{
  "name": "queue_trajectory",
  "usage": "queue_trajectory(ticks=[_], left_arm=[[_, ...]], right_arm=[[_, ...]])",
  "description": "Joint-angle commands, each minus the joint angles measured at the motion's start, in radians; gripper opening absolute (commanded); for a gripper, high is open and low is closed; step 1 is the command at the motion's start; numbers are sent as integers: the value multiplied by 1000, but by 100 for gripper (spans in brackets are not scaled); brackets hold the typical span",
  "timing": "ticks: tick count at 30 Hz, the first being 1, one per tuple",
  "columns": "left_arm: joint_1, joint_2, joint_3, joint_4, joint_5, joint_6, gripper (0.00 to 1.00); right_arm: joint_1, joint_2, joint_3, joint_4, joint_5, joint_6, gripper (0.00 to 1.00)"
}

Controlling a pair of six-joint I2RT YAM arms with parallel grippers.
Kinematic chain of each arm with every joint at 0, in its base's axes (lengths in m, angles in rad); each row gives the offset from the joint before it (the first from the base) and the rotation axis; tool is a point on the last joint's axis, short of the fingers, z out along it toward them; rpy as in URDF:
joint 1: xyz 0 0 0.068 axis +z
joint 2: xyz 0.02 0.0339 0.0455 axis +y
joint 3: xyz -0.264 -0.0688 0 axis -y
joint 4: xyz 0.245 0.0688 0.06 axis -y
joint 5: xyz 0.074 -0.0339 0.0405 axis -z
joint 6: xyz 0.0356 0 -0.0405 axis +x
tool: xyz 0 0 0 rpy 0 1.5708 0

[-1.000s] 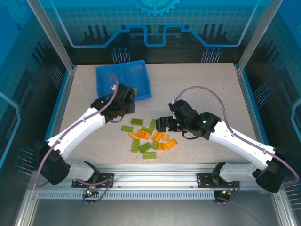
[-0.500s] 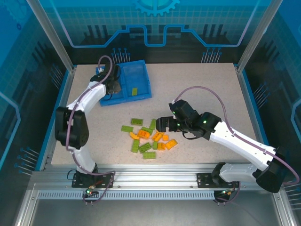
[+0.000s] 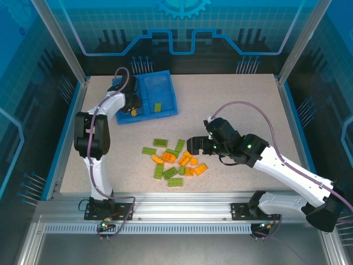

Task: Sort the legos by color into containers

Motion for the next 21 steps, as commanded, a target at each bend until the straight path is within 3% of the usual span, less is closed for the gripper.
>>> queue_trajectory(ticks=[1, 8, 14, 16, 21], left_arm=[[-1, -113, 6, 0, 29, -11, 45], [-29, -450, -159, 4, 143, -16, 45], [-186, -847, -346, -5, 211, 133, 44], [-240, -957, -415, -19, 298, 231, 46], [-289, -1166, -548, -95, 424, 370, 52]], right_arm=[[10, 1, -9, -7, 25, 7, 98], [13, 113, 32, 46, -3, -67, 97], [32, 338, 156, 80, -14, -390, 95], [39, 426, 202, 96, -34, -519, 95], [39, 657, 359, 95, -103, -742, 94]])
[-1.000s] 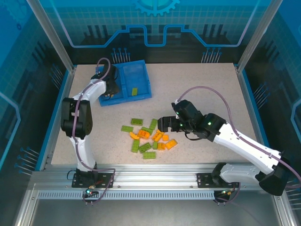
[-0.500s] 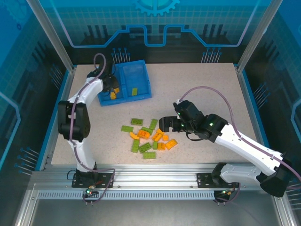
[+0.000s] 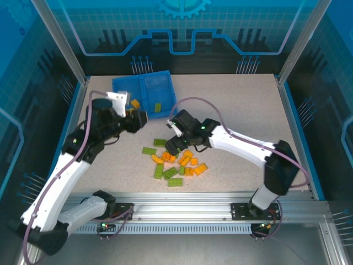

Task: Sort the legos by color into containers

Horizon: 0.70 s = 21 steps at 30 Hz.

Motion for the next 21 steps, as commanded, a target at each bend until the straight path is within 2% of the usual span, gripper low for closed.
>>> queue_trajectory(ticks=[1, 3, 5, 10, 15, 21], left_arm=[[-11, -85, -85, -91, 121, 149, 54], [-11, -141, -113, -109, 144, 184, 60], [-11, -183, -131, -118, 165, 210, 70], [-11, -235, -140, -146, 185, 229, 98], [-11, -253, -152, -164, 194, 241, 99], [-12, -287, -193, -169, 367, 353, 99]], right_arm=[[13, 138, 125, 2, -61, -231, 94], [13, 231, 202, -13, -65, -274, 94], [13, 320, 278, -25, -66, -303, 93], [12, 513, 437, -79, -60, -349, 89], [13, 613, 514, -114, -53, -360, 73], [12, 609, 489, -102, -56, -352, 48]])
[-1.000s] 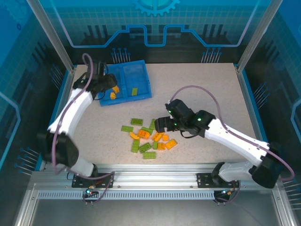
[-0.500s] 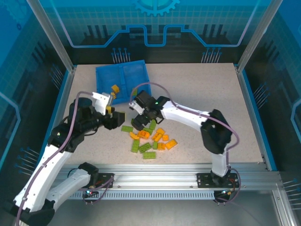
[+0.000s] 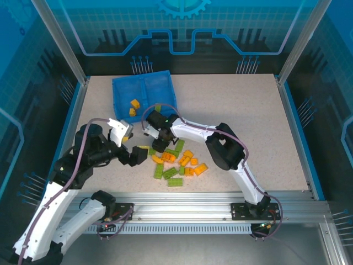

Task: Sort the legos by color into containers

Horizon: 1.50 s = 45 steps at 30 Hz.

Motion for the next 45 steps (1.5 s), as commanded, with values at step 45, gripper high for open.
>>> queue_trajectory(ticks=[45], left_arm=[[-3, 12, -144, 55, -526, -600, 99]], right_arm=[[-146, 330, 897, -31, 201, 341, 55]])
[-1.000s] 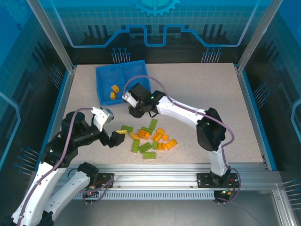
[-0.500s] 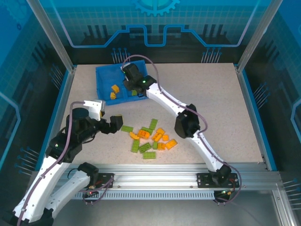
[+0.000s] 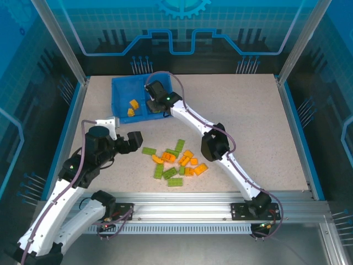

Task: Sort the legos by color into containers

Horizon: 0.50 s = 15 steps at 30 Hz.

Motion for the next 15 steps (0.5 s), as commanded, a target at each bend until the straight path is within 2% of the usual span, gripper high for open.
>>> queue_trajectory(ticks=[1, 5, 8, 12, 15], left_arm=[[-3, 12, -18, -55, -93, -131, 99], [-3, 47, -32, -91, -129, -280, 99], [-3, 92, -50, -116, -119, -467, 99], [-3, 172, -98, -108, -31, -737, 99], [-4, 254, -145, 0, 89, -822, 98]], right_arm=[[-4, -121, 11, -35, -27, 33, 54], [-5, -280, -101, -60, -59, 46, 54], [-6, -462, -308, -30, -92, 46, 54], [-3, -714, -563, -16, -188, 41, 56], [3, -901, -753, -11, -317, 27, 61]])
